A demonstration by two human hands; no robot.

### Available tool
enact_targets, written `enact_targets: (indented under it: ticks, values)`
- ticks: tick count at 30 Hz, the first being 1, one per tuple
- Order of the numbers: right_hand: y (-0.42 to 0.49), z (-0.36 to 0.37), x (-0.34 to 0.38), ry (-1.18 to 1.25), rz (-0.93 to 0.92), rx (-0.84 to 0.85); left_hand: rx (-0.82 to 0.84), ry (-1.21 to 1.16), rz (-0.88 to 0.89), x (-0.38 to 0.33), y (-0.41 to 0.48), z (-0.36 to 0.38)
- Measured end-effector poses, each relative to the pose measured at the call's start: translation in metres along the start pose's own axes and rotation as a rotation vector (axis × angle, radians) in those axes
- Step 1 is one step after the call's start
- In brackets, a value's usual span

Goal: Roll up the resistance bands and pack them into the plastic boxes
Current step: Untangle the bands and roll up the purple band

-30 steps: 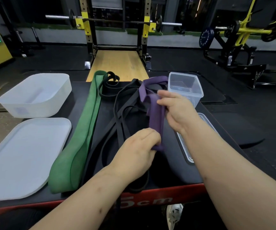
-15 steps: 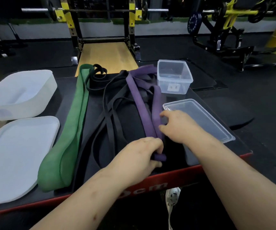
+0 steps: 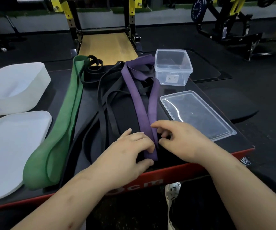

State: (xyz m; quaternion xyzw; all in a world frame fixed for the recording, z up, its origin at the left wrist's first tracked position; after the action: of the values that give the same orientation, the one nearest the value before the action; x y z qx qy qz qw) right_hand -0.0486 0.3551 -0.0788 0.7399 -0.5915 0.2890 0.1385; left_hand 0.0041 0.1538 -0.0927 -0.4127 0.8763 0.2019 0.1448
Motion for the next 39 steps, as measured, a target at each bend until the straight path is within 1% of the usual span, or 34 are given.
enact_targets:
  ticks: [3, 7, 9, 11, 13, 15, 17, 20, 22, 24, 26, 30, 33, 36, 39]
  values:
    - [0.004, 0.001, -0.002, -0.034, -0.061, 0.005, -0.025, -0.047, 0.015, 0.002, 0.0, -0.002]
    - [0.007, 0.007, -0.001, -0.156, -0.153, -0.028, -0.044, -0.08, 0.038, -0.001, 0.002, 0.0]
    - [0.005, 0.007, 0.001, -0.153, -0.203, -0.024, -0.058, -0.081, 0.055, -0.002, 0.002, -0.002]
    - [0.003, 0.005, 0.003, -0.111, -0.225, -0.002, -0.102, -0.117, 0.03, -0.001, 0.0, -0.005]
    - [0.004, 0.005, 0.002, -0.125, -0.217, 0.017, -0.109, -0.16, -0.034, 0.0, -0.003, -0.007]
    - [0.005, 0.006, 0.0, -0.133, -0.184, 0.009, -0.06, -0.151, -0.027, -0.001, -0.005, -0.006]
    - [0.006, 0.009, -0.004, -0.132, -0.154, -0.048, -0.008, -0.109, 0.0, -0.005, -0.006, -0.003]
    - [0.008, 0.012, -0.005, -0.161, -0.104, -0.115, -0.009, -0.028, -0.045, -0.01, -0.009, 0.0]
    - [0.009, 0.016, -0.002, -0.181, -0.119, -0.101, -0.003, 0.025, -0.052, -0.013, -0.011, 0.001]
    - [0.01, 0.018, -0.001, -0.186, -0.109, -0.077, 0.018, 0.031, -0.053, -0.013, -0.013, 0.0]
    - [0.01, 0.018, -0.002, -0.184, -0.102, -0.06, 0.031, -0.033, -0.047, -0.01, -0.014, -0.003]
    - [0.011, 0.014, -0.003, -0.147, -0.061, -0.04, -0.027, -0.145, -0.012, -0.004, -0.016, -0.006]
    - [0.01, 0.01, -0.003, -0.14, -0.039, -0.02, -0.004, -0.111, 0.014, -0.005, -0.015, -0.004]
    - [0.01, 0.011, -0.005, -0.143, -0.071, 0.008, 0.049, -0.052, 0.024, -0.004, -0.013, -0.005]
    - [0.011, 0.014, -0.007, -0.178, -0.109, 0.019, 0.04, -0.028, 0.02, -0.005, -0.012, -0.005]
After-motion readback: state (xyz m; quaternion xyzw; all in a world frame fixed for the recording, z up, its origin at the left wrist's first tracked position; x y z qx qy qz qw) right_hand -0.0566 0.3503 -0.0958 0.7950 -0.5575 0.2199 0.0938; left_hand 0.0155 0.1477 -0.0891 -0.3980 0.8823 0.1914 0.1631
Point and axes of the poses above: each hand's wrist, its own y-axis towards the middle knuckle, its own z-axis out of the palm, x = y × z, the point moved 1 cm from there along y, towards the middle knuckle, and after that the axes turned 8 degrees about z, right-handed, at the moved point
